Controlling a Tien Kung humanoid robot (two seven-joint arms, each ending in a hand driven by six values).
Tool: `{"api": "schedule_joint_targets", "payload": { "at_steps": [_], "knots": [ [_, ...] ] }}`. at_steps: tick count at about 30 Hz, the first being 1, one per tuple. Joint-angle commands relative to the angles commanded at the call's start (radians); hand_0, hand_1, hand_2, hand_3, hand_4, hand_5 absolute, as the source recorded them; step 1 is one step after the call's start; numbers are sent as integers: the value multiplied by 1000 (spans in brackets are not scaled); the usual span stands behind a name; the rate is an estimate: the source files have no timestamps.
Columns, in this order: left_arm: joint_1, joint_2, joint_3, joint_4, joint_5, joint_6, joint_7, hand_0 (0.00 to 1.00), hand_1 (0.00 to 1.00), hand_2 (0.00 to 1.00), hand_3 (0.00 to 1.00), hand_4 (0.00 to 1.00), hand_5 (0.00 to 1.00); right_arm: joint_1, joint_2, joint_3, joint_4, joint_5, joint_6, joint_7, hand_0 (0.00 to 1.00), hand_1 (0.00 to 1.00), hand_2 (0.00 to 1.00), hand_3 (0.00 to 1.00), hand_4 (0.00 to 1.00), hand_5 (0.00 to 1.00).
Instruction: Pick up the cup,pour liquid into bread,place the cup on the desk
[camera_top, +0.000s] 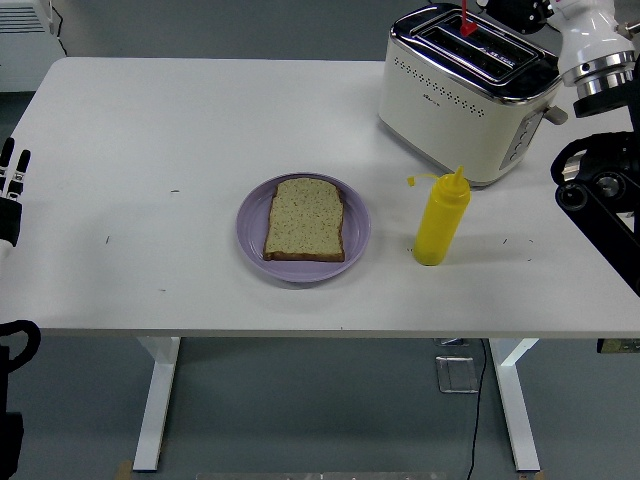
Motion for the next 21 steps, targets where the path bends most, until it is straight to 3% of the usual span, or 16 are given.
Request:
{"api": "schedule_joint_targets", "payload": {
  "at_steps": [3, 9, 15, 21],
  "knots": [
    [0, -1, 0, 0, 0, 0, 0, 793, 747, 746, 698, 513, 993, -51, -6, 87, -1, 124, 56, 22, 222, 254, 330, 367, 450, 3],
    [-1, -1, -1, 0, -1, 1, 0, 794, 747, 744, 697, 512, 989, -132, 14, 165, -19, 377, 77, 58, 231, 254, 330, 365, 468, 2],
    [-2, -2, 2, 0, -1, 1, 0, 794, 747, 745, 698, 512, 983, -195, 48, 203, -24, 631, 70, 93, 233, 258, 331, 364, 481, 2],
    [-2, -2, 0, 1, -2, 3, 0, 794, 747, 745, 697, 512, 978, -252, 30, 232, -61, 880, 70, 215, 244, 261, 332, 365, 486, 2]
  ]
}}
